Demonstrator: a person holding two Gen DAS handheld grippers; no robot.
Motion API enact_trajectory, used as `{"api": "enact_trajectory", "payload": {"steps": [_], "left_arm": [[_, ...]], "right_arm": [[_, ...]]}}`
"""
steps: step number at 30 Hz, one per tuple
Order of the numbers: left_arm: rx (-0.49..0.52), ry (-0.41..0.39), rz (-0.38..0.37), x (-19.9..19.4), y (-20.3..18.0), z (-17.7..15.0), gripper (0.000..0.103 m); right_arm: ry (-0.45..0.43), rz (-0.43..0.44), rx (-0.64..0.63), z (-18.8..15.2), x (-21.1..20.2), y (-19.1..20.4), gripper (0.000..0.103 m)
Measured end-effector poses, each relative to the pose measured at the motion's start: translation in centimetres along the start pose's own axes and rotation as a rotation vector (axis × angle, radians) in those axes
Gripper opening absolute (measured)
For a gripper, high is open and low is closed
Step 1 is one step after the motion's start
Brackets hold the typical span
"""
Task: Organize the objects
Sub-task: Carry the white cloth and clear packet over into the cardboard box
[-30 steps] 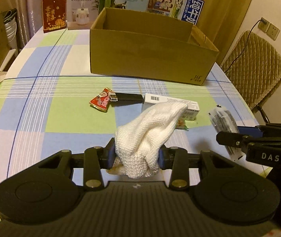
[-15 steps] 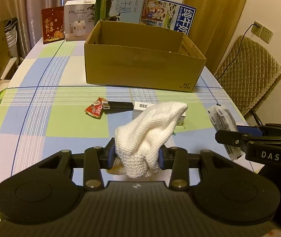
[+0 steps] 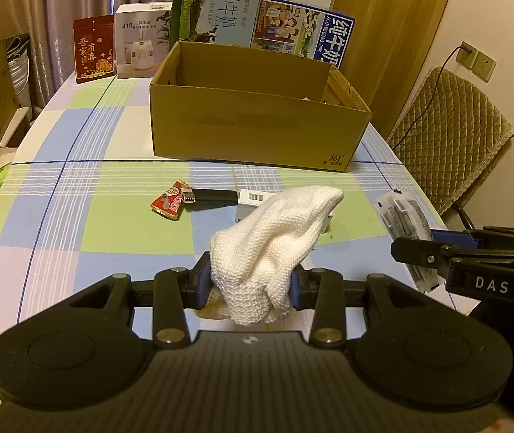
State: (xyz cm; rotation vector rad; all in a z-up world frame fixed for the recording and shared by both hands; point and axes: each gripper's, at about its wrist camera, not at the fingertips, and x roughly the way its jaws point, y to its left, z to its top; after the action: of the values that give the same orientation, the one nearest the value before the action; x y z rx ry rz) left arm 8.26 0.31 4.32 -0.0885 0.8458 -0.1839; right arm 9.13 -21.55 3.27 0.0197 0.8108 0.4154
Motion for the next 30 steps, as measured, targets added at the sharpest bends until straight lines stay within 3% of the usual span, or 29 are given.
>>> {"api": "enact_trajectory", "payload": {"steps": [19,24,30], "left_arm": [[-0.011,0.001,-0.010,0.3,0.1,0.4,0.035],[-0.006,-0.010,-0.008,1.0,0.7,2.0,0.035],[0.019,-0.039,-0.005,2.2,1.7,6.1,0.035]], "right_arm": [[0.003,-0.005,0.005,0.7,0.2,-0.6,0.034],[-0.006,-0.004,0.004,2.6,0.7,-1.1,0.034],[-0.034,-0.009,-0.013,6.8,1.5,-2.3,0.034]]}}
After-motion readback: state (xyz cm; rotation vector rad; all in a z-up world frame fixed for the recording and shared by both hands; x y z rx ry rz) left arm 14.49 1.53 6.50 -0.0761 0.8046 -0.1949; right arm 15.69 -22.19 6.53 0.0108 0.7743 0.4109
